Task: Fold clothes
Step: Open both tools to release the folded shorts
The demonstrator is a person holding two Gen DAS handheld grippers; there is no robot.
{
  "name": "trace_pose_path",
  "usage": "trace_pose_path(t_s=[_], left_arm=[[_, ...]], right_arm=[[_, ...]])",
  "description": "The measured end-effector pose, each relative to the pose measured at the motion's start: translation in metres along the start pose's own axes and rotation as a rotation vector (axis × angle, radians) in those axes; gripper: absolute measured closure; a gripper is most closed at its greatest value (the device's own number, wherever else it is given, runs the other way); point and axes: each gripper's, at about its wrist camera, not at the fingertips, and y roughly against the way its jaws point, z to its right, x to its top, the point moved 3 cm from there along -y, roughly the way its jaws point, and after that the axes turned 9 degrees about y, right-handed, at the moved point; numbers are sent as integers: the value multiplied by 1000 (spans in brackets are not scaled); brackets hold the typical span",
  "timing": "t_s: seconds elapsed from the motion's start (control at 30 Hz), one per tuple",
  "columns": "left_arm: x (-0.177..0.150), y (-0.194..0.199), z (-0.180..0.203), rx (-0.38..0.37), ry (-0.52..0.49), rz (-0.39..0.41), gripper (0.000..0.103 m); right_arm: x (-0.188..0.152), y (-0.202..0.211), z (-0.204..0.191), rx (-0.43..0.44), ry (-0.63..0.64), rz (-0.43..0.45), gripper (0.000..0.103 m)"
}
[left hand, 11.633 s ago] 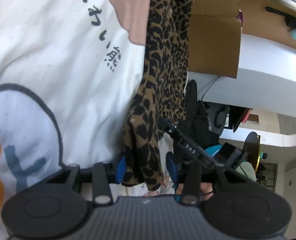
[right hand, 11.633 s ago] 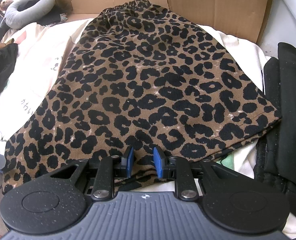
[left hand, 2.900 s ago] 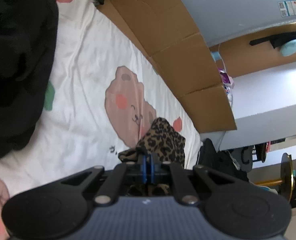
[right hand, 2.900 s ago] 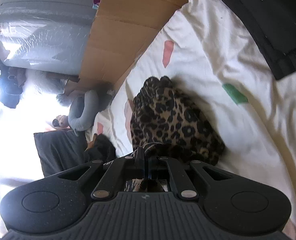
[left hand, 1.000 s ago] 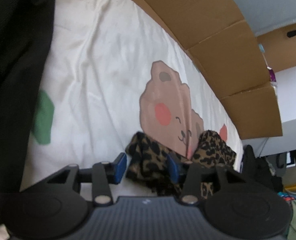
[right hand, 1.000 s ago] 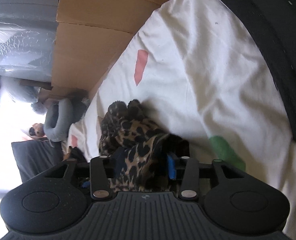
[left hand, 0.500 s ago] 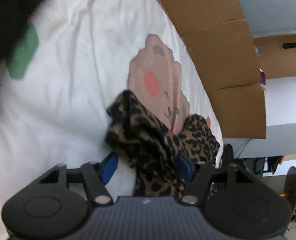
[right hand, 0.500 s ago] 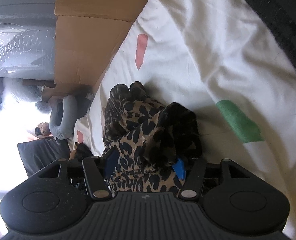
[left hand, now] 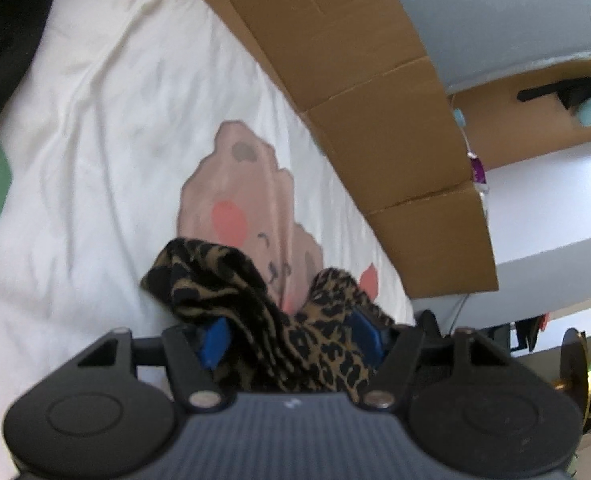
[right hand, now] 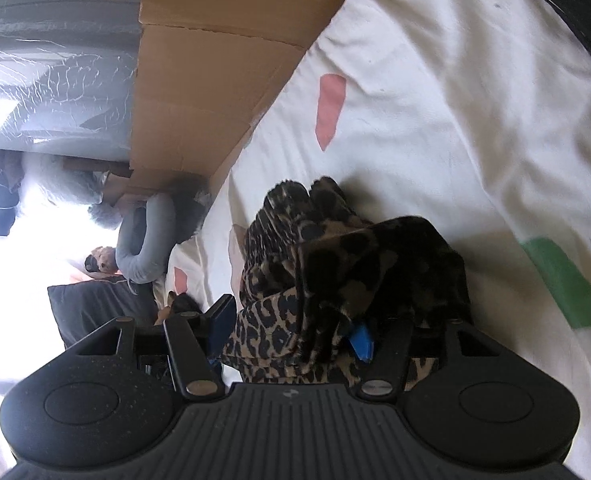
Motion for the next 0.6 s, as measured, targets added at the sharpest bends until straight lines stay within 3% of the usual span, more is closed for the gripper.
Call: trace_pose_path(t_s=[0.4,0.6], left_arm=[[26,3,29,-25,-75,57,37],[33,7,30,53,-146,84,37]], right_arm=[[31,5,-16,-10,71,51,40],[37,21,-15,-54,111,77,40]])
